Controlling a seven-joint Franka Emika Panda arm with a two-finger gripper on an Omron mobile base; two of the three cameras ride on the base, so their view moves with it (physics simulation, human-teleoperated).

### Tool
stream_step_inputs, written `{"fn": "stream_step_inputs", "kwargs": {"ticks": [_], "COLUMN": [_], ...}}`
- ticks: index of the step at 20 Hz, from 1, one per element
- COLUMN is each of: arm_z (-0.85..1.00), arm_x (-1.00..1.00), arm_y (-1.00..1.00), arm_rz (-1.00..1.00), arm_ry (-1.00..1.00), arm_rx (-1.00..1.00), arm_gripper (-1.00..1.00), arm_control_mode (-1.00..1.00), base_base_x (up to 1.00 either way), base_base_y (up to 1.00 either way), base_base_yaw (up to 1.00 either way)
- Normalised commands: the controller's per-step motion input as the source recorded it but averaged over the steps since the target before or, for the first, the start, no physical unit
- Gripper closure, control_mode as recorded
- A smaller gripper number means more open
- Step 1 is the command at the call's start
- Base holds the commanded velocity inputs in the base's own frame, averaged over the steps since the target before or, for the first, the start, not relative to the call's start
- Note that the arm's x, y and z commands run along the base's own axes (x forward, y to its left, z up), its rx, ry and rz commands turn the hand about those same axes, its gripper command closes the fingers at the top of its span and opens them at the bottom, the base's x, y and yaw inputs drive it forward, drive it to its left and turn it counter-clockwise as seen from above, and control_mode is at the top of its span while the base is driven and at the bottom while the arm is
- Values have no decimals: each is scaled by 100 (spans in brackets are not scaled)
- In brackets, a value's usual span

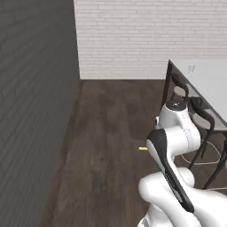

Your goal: Take a straw from the drawer in front and place it inside the glass cup on the dining counter.

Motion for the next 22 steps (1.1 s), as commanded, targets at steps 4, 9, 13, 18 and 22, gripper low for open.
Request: {"fn": "stream_step_inputs", "kwargs": {"ticks": [4,9,13,18,22], "arm_z": [0,0,0,0,0], "arm_x": [0,0,0,0,0], "arm_y": [0,0,0,0,0], "arm_rz": [0,0,0,0,0], "arm_ry": [0,0,0,0,0], "arm_rx": [0,0,0,0,0], "arm_gripper": [100,100,100,100,100], "arm_control_mode": [100,100,100,100,100], "base_base_x": [100,100,100,100,100], "base_base_y": [22,6,8,14,2], "base_base_yaw": [-44,-39,-34,-23,-19]}}
